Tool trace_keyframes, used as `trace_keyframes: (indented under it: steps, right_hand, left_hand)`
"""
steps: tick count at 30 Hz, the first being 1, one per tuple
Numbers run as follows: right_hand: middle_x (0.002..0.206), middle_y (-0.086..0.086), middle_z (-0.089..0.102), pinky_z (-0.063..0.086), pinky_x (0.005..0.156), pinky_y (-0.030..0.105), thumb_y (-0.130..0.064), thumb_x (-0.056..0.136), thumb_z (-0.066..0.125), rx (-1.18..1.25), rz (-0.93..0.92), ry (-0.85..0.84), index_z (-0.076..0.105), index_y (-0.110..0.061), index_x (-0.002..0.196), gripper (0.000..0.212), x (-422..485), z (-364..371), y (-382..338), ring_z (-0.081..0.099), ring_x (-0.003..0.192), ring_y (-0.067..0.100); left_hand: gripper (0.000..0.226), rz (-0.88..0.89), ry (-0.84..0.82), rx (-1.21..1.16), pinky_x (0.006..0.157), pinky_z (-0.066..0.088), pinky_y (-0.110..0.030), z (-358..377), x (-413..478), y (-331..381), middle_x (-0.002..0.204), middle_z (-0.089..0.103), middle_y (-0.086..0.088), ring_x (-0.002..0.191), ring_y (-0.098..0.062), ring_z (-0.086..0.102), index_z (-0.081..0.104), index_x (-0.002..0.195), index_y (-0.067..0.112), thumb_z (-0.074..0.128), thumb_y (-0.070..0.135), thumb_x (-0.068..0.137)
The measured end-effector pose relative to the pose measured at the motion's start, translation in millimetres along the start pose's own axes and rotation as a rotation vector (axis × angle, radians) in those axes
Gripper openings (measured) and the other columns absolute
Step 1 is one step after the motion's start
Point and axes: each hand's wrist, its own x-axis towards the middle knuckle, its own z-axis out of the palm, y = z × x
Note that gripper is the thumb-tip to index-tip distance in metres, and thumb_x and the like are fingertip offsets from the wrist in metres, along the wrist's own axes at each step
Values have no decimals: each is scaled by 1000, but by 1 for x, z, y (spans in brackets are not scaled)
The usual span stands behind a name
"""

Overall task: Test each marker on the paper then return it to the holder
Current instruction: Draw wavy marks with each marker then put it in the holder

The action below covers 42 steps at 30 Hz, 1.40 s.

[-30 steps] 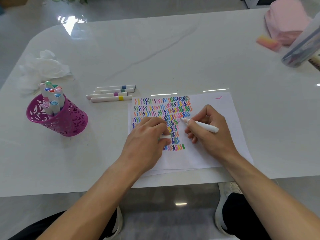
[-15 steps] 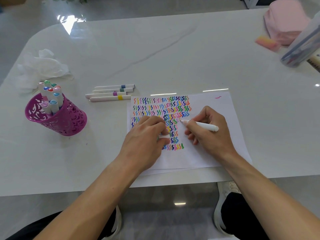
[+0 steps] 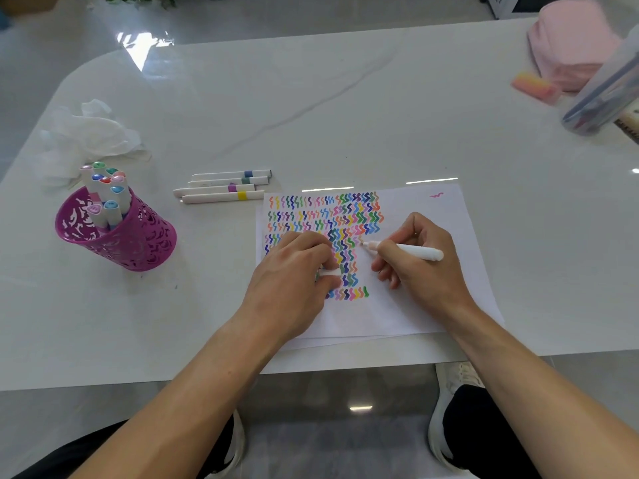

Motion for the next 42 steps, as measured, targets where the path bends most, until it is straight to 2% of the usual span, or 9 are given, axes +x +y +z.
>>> trace_keyframes:
  steps: [7,13,18,20,23,25,29,32,42]
  right_hand:
    - [69,14,72,56,51,34,-10,93,74,126,-18,-5,56,-9,88,19,3,-3,-1,69,57,29]
    - [73,15,73,58,54,34,-12,92,76,187,-41,-35,63,-8,96,15,3,-3,-11,70,60,26]
    - [81,10,76,60,61,33,-16,89,76,209,-102,-81,74,-12,102,14,2,-3,-19,73,68,27]
    - [82,10,76,60,65,33,-16,87,75,267,-86,-105,78,-15,102,16,3,-2,-23,72,71,26]
    - [82,12,75,59,68,34,-15,90,67,395,-38,-155,80,-16,100,16,4,-1,-28,69,73,26]
    - [81,13,74,58,67,33,-17,93,62,425,-28,-151,79,-14,96,18,5,-1,-31,69,74,25]
    - [81,12,74,58,66,33,-19,94,59,389,-46,-135,76,-12,94,18,3,0,-34,69,74,25]
    - [81,12,73,58,66,33,-20,94,60,369,-51,-126,74,-8,97,19,2,2,-35,68,73,25]
    - [84,11,77,63,67,35,-8,103,61,252,-71,-136,71,-5,104,10,-1,4,-32,72,74,25]
  left_hand:
    - [19,-5,29,21,95,26,-21,-3,2,-2,118,67,16,116,-9,53,74,102,26,76,38,87]
    - [19,0,68,-21,98,29,-22,-9,6,-5,117,65,14,116,-9,51,74,106,26,72,38,91]
    - [17,-47,176,-142,84,35,-17,-13,9,0,109,66,15,106,-5,51,75,107,29,67,38,95]
    - [18,-81,192,-206,82,40,-20,-15,10,2,108,68,17,101,-2,54,75,109,34,65,41,96]
    - [19,-138,203,-295,74,44,-14,-20,11,3,93,68,24,86,2,60,75,110,39,65,44,95]
    - [18,-196,193,-378,71,47,-12,-23,12,3,86,69,27,86,5,63,75,109,41,65,45,95]
    - [17,-249,162,-508,86,57,-33,-25,14,5,95,76,15,91,-4,69,75,110,34,66,36,96]
    - [16,-244,134,-501,87,56,-37,-25,13,6,95,75,13,93,-8,69,74,110,34,63,32,99]
    - [19,-188,67,-440,70,45,-14,-21,12,5,92,71,18,89,-4,64,73,114,37,61,33,100]
